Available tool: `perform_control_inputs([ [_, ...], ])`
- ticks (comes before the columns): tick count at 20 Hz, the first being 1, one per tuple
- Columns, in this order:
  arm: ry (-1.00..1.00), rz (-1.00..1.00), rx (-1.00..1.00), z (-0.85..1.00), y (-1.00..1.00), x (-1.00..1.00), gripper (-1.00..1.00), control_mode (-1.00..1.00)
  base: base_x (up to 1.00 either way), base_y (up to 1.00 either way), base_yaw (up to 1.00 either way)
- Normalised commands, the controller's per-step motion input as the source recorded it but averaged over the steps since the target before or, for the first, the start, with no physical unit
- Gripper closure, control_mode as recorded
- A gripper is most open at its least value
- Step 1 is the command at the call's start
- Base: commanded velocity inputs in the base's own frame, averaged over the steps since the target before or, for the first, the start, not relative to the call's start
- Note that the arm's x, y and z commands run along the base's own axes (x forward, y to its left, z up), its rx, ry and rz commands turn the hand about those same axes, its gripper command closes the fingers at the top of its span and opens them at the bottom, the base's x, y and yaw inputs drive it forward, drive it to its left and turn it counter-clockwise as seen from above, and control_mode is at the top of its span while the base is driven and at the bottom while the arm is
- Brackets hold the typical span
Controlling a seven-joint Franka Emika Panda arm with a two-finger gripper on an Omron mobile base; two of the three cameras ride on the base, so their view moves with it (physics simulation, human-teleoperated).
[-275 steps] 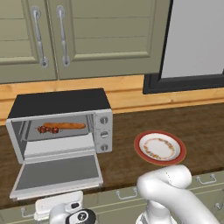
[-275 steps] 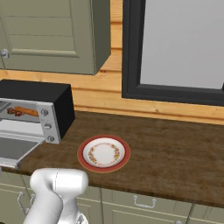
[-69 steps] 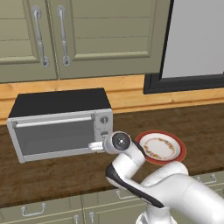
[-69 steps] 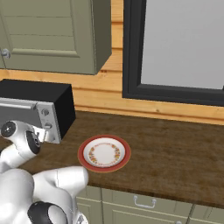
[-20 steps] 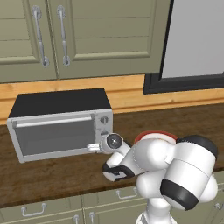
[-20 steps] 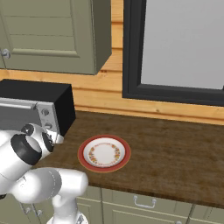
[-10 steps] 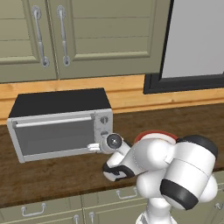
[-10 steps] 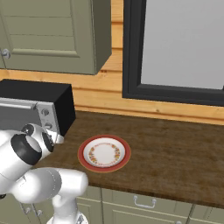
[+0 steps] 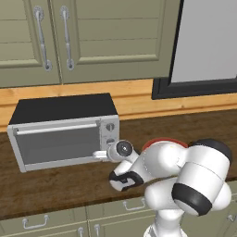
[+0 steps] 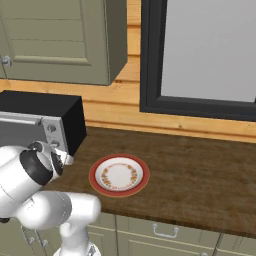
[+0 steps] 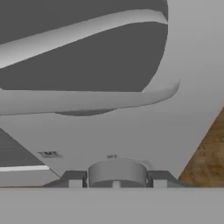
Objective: Pick up the kebab skewer and baguette bread, and place them inside the toaster oven. Close the toaster oven door and start by setting the timer.
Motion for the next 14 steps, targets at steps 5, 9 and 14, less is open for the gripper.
perform_control_inputs([
  [5, -0.01, 0.0, 0.22, -0.07, -0.25, 0.01, 1.0, -1.0, 0.0, 0.0, 0.0],
  [9, -0.09, 0.0, 0.24, -0.16, -0.34, 0.0, 1.0, -1.0, 0.0, 0.0, 0.0],
  [14, -0.14, 0.04, 0.28, -0.14, -0.48, 0.0, 1.0, -1.0, 0.0, 0.0, 0.0],
])
